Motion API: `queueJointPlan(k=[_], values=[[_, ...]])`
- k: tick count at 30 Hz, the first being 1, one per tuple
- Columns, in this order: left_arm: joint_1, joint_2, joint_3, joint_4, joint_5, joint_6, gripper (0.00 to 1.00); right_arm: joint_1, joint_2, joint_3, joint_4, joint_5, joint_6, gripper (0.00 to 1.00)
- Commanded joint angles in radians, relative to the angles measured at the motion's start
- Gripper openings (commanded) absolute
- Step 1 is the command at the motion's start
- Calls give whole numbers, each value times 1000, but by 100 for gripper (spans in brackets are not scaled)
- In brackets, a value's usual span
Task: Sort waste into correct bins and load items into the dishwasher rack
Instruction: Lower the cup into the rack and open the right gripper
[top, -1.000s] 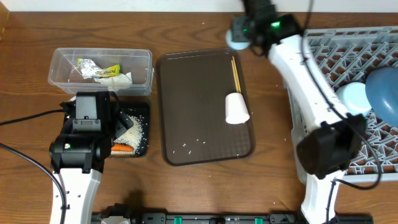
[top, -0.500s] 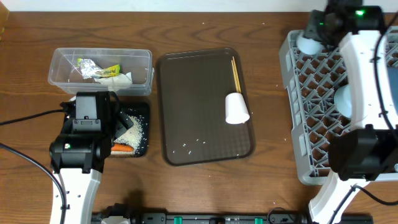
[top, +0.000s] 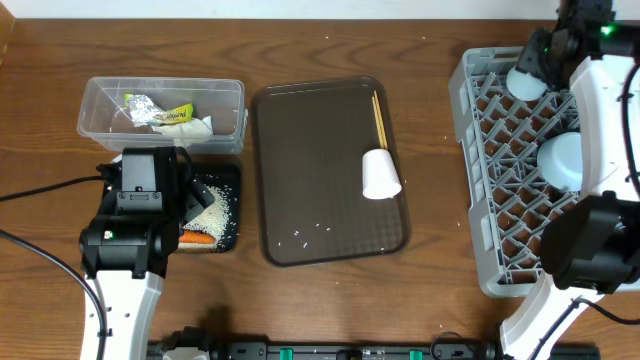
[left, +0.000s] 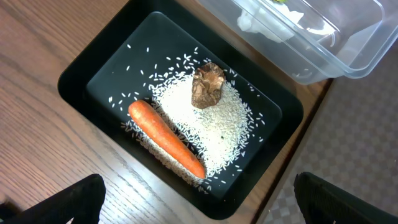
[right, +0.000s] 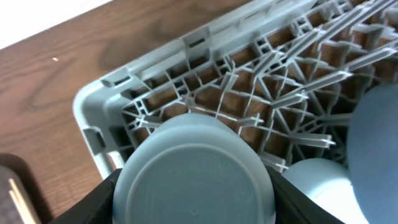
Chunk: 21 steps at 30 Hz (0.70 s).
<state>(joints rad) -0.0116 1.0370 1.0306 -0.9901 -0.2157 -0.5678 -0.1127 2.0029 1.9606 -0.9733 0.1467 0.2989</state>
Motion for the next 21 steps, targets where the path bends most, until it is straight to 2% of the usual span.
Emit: queueJointPlan(k=[1, 8, 21], values=[[-1, 2, -1, -4, -2, 6, 98, -9, -21, -63, 49, 23, -27, 50], [-1, 2, -1, -4, -2, 6, 98, -11, -21, -134, 164, 160, -35, 52], [-1, 2, -1, -4, -2, 6, 98, -11, -21, -137, 188, 54, -61, 57]])
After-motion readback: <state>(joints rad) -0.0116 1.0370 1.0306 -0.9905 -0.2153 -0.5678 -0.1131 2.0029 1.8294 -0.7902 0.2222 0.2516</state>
